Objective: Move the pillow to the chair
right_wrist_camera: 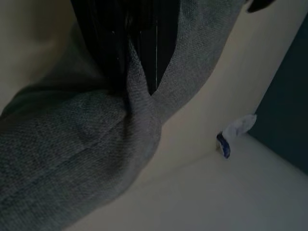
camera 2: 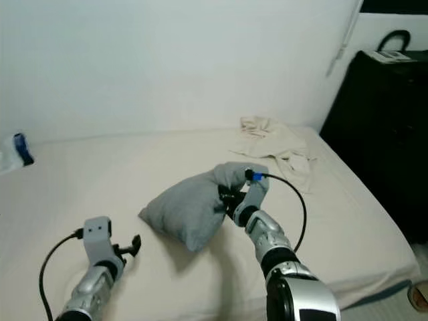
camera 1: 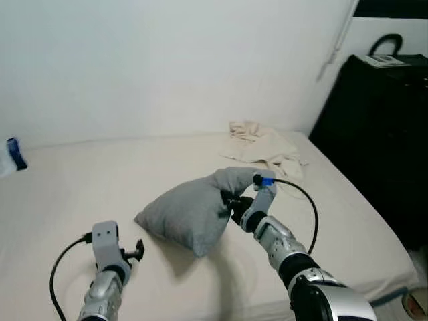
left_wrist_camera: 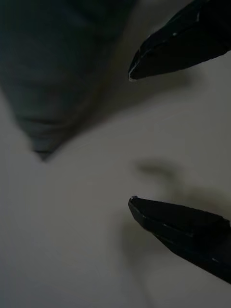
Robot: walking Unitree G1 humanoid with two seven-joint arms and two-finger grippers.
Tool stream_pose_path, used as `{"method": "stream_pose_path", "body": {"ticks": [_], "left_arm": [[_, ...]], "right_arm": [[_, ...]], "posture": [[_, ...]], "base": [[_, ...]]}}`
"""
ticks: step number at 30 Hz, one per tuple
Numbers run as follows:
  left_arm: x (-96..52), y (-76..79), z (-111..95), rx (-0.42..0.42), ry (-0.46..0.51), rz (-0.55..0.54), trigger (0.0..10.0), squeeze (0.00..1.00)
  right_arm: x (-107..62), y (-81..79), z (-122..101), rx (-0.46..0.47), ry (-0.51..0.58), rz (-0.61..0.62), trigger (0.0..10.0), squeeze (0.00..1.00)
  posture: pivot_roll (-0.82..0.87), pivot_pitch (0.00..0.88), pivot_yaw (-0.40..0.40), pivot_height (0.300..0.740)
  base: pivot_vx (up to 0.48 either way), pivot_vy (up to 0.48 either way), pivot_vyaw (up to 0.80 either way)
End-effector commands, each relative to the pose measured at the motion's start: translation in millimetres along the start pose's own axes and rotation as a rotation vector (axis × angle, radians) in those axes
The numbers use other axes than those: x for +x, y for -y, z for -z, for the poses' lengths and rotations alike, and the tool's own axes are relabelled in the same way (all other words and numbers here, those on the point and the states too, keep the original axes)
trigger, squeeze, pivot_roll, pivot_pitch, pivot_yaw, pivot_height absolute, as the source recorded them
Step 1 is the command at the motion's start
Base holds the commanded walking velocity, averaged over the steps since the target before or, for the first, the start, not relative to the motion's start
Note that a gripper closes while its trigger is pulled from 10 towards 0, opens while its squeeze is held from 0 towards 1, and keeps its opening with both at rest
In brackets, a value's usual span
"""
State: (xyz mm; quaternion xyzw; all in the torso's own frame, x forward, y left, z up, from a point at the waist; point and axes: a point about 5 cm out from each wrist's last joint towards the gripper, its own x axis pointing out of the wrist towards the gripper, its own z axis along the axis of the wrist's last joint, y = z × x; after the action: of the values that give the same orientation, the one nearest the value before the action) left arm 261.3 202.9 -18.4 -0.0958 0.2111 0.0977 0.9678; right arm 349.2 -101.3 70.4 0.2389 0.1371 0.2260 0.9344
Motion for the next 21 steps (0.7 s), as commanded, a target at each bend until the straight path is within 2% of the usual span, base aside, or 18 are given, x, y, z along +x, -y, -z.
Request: {"method": "stream_pose_path", "body": {"ticks": [1,6,10,18,21], "left_arm": [[-1.8,5.4,6.2,0.009,-0.015,0.013,10.0,0.0],[-6.2,5.3,20.2,0.045,-0.078,0.02,10.0,0.0],[-11.0,-0.1,30.4,0.064,-0.122,0.004,10.0,0.0],[-21.7,-9.2,50.2,0.097,-0.204,-0.017,10.0,0.0],[-22.1,-8.7,51.2,0.107,-0.21,-0.012,10.0,0.0]], "right_arm": [[-3.3,4.5,2.8,-0.001,-0.002,0.018,10.0,0.0],[-0.9,-0.1,3.1,-0.028,-0.001,0.003,10.0,0.0],[-1.7,-0.2,6.9,-0.061,-0.014,0.008,10.0,0.0],[-0.9,-4.9,11.6,-0.037,-0.008,-0.014,10.0,0.0],[-0.2,-6.3,11.5,-0.037,-0.005,-0.022,10.0,0.0]], "posture": [[0.16,0.0,-0.086,0.74],[0.16,0.0,-0.086,0.74],[0.17,0.0,-0.086,0.74],[0.17,0.0,-0.082,0.74],[0.17,0.0,-0.084,0.74]], "base": [[0.0,0.0,0.0],[0.0,0.0,0.0],[0.0,0.0,0.79],[0.0,0.0,0.78],[0.0,0.0,0.77]]}}
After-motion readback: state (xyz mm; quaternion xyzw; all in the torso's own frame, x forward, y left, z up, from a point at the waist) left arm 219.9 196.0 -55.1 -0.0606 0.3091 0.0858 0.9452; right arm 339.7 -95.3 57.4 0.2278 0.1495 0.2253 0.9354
